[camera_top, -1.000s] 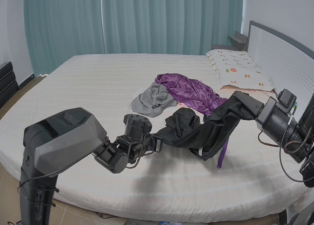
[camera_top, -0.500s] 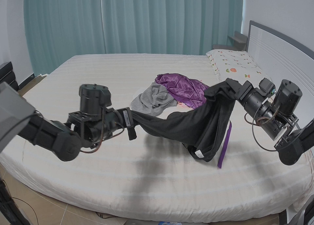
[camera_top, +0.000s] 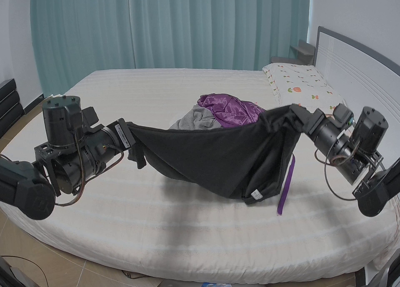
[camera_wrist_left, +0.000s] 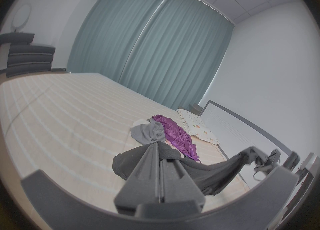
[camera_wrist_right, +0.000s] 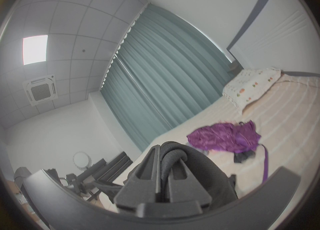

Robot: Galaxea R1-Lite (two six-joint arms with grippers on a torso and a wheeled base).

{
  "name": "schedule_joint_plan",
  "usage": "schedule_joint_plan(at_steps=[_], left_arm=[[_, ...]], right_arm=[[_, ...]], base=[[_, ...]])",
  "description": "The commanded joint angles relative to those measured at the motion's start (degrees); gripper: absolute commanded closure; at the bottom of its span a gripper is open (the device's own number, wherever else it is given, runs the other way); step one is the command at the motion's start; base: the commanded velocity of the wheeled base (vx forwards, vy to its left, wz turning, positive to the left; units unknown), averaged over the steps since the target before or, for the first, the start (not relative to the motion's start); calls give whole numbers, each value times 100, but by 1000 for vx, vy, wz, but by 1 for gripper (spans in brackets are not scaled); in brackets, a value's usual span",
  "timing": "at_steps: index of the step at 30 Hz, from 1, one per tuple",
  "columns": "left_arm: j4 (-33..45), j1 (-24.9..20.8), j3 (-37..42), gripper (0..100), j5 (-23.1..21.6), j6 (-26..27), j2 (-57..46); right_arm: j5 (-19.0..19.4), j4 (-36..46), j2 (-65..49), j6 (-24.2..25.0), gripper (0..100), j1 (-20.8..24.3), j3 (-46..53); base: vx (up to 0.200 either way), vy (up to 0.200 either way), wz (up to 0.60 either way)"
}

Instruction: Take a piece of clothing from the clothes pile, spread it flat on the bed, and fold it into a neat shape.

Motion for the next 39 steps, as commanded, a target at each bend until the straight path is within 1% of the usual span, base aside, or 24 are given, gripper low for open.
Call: schedule_joint_plan(at_steps=[1,6,8,12,17,20,24,31,37,39], left_arm=[[-510,-226,802,100,1,-477,318],[-501,-419,995,100,-16,-1101,335],[-501,-419,1092,100,-8,-1189,344],[-510,-410,1250,100,1,-1198,318],[-510,-410,1356,100,-8,-1233,309],[-518,-410,1452,100,-16,-1242,291],[-518,-410,1575,100,-25,-1260,300],[-536,-428,1655,100,-16,-1233,300],[-527,-419,1655,100,-16,-1260,335],[-527,-428,1681,100,-16,-1242,326]], right_arm=[[166,-371,229,69,100,4,984],[157,-626,563,218,100,39,1168],[114,-634,677,297,100,110,1221],[96,-643,625,288,100,198,1397],[87,-643,634,324,100,162,1450],[87,-740,563,412,100,171,1678],[78,-924,493,412,100,171,1810],[78,-942,440,412,100,198,1924],[78,-942,379,412,100,206,1951],[78,-942,370,412,100,215,1968]], base=[[0,0,0],[0,0,0],[0,0,0],[0,0,0],[0,0,0],[0,0,0],[0,0,0],[0,0,0],[-200,0,0],[0,0,0]])
